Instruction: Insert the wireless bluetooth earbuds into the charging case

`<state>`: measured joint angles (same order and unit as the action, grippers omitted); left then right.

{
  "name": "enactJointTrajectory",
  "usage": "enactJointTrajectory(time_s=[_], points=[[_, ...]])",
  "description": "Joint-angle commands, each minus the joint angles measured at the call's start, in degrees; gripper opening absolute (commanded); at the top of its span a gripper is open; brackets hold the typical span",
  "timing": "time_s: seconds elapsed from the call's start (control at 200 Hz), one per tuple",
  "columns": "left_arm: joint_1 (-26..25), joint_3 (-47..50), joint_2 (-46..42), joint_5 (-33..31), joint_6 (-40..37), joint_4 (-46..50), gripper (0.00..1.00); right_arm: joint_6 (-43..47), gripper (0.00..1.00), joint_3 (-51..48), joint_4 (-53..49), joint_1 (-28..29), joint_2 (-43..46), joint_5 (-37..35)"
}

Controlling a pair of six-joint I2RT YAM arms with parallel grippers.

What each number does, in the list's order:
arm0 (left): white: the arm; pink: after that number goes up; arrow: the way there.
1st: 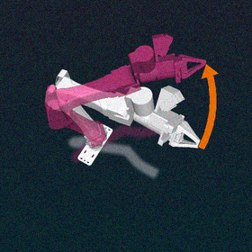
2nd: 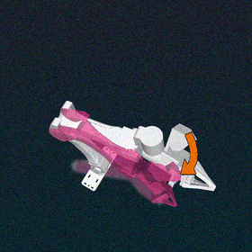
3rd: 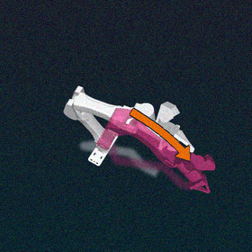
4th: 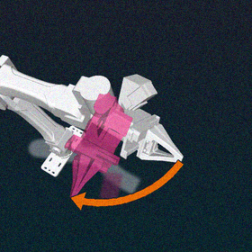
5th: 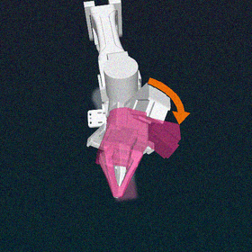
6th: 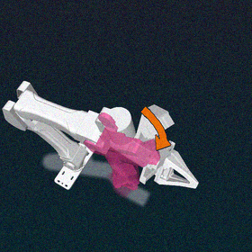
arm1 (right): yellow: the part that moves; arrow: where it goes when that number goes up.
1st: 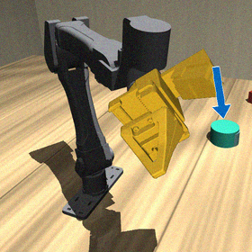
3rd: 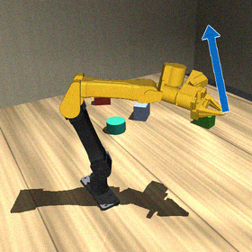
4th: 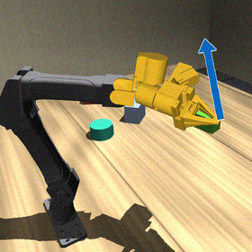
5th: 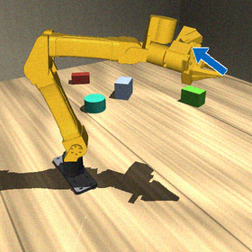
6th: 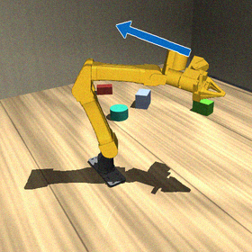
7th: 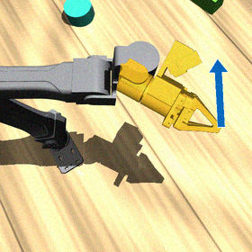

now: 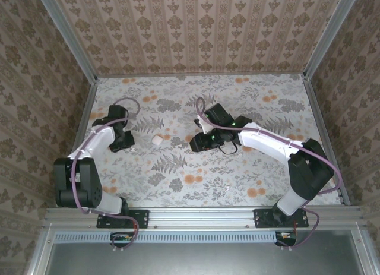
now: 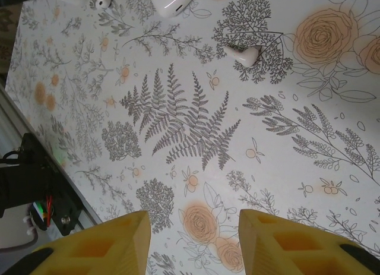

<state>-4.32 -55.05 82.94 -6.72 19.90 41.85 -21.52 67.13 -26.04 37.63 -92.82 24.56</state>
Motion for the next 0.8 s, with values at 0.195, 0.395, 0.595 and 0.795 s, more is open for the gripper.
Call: enactJointTrajectory(time_s=[0.195, 0.395, 0.595, 0.795], points=[[7.59, -3.49, 1.51, 0.7, -6.04, 2.63, 0.0, -1.31, 0.44, -1.41, 2.29, -0.27, 0.34, -0.87], [6.28, -0.85, 4.2, 8.26, -6.24, -0.89, 0.0, -1.36, 0.44, -0.17, 2.11, -0.27, -1.55, -0.04], [0.24, -0.55, 5.09, 12.15, -2.23, -0.36, 0.0, -1.64, 0.44, 0.45, 2.24, -0.27, -2.89, 0.01], [-11.01, -0.23, 1.92, 12.62, 3.91, -1.52, 0.0, -2.66, 0.44, 0.54, 3.1, -0.28, -3.68, -0.18]])
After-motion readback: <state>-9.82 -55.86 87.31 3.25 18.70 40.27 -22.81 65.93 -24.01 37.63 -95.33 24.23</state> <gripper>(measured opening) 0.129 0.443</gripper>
